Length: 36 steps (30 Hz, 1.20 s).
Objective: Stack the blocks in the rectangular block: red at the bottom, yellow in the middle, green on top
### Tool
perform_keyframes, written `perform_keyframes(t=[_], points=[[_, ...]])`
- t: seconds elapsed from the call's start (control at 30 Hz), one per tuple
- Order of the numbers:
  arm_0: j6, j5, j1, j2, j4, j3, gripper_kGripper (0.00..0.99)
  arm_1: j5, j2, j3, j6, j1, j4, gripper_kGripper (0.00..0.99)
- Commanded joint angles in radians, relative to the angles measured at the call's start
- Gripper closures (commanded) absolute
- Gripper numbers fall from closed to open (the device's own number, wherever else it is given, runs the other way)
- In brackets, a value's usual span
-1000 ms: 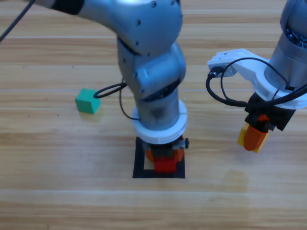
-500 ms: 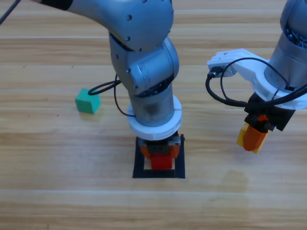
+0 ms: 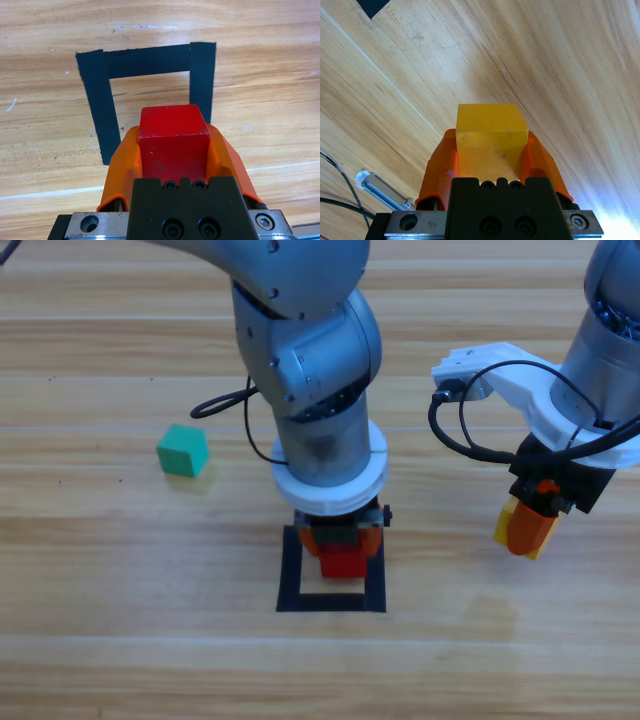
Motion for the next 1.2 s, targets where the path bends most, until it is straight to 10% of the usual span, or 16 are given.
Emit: perform_keyframes(t=[0.03,0.9,1.03,1.1,1.2], points=[[0.009,0.009,0.014,0.060,0.013,0.001,0.990,0.020,0.014,0.028,-0.004,0.029,-0.026,0.990],[0.012,0.030,0.014,0.089,0.028,-0.016,0.990,0.023,0.006,0.034,-0.006,0.029,-0.026,0.990],[0.008,0.032,0.014,0.074,0.030,0.000,0.545,0.025,0.006,0.036,-0.006,0.029,-0.025,0.990],[0.008,0.033,0.013,0.057,0.033,0.004,0.070,0.025,0.006,0.036,-0.006,0.029,-0.026,0.990],[0.005,0.038,0.013,0.019,0.053,0.015,0.000,0.023,0.006,0.036,-0.006,0.029,-0.026,0.990]])
